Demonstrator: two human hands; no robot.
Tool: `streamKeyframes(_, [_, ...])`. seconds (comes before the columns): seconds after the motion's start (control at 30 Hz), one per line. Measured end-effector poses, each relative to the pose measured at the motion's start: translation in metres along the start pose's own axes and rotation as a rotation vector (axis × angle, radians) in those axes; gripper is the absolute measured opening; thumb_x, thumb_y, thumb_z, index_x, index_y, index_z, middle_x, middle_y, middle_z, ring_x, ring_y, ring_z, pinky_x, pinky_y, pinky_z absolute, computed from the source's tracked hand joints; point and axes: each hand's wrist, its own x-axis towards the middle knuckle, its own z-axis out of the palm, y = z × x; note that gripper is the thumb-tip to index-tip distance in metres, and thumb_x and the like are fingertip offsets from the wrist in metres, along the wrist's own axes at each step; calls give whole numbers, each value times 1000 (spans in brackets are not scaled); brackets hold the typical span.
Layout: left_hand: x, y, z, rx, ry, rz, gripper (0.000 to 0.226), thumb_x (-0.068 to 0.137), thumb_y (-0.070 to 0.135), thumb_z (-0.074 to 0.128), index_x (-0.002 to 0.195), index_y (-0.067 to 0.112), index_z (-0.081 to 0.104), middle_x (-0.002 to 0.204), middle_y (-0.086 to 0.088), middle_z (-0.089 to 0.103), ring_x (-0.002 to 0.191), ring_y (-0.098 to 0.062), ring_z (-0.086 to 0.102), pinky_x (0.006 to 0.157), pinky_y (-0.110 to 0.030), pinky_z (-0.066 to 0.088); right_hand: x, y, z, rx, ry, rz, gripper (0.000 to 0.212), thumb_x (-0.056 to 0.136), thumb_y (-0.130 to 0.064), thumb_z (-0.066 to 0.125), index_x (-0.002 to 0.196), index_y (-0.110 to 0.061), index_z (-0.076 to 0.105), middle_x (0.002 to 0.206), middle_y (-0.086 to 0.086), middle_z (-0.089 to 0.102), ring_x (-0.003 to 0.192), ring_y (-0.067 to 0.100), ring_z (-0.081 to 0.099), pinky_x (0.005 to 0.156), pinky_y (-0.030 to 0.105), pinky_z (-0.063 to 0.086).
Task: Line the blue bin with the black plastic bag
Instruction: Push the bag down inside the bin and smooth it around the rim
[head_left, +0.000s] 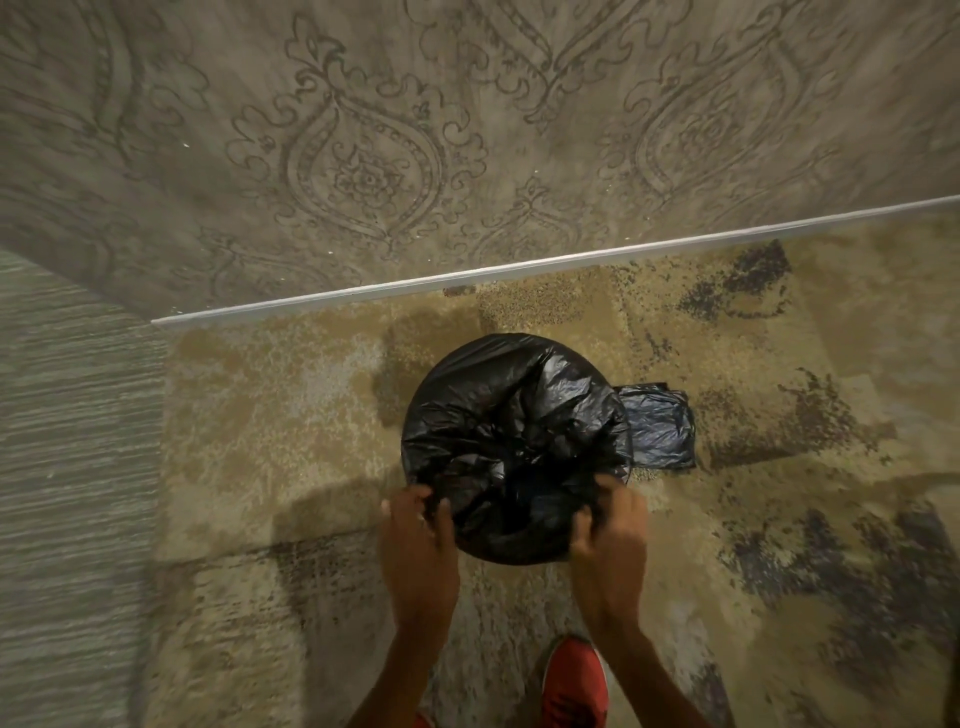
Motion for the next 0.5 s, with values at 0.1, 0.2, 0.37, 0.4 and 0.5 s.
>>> streamKeyframes(0.1, [-12,3,-3,-243,48,-327,15,95,29,58,85,28,47,80,5,55,79,-24,60,60,-31,43,-20,11,1,179,93,411,24,95,-21,59,115,-10,53,101,7,56,89,24,59,72,34,46])
streamKeyframes(0.2, [-13,4,0,-280,-40,-501,17,94,29,61,81,29,50,80,0,62,80,-30,65,73,-46,55,-24,12,3,283,57,604,32,98,-34,56,120,-12,51,100,3,58,91,25,58,83,38,47])
streamKeyframes(0.37, [-6,-7,4,-447,-76,-641,26,94,25,62,107,3,60,95,-18,71,82,-33,71,77,-48,60,-11,17,8,408,38,672,19,96,-28,59,102,-11,65,98,8,71,76,14,62,68,30,44])
streamKeyframes(0.4, [-5,-9,5,-451,-81,-636,25,94,25,63,105,3,62,95,-18,72,82,-32,71,78,-49,60,-9,18,8,438,36,697,18,95,-26,60,100,-10,66,97,10,72,76,15,63,66,28,44])
streamKeyframes(0.5, [0,-13,7,-543,-91,-661,23,90,21,68,102,1,65,96,-18,72,86,-32,72,77,-49,61,-3,21,8,661,6,747,12,97,-13,58,90,-4,62,95,17,70,77,22,65,61,27,54])
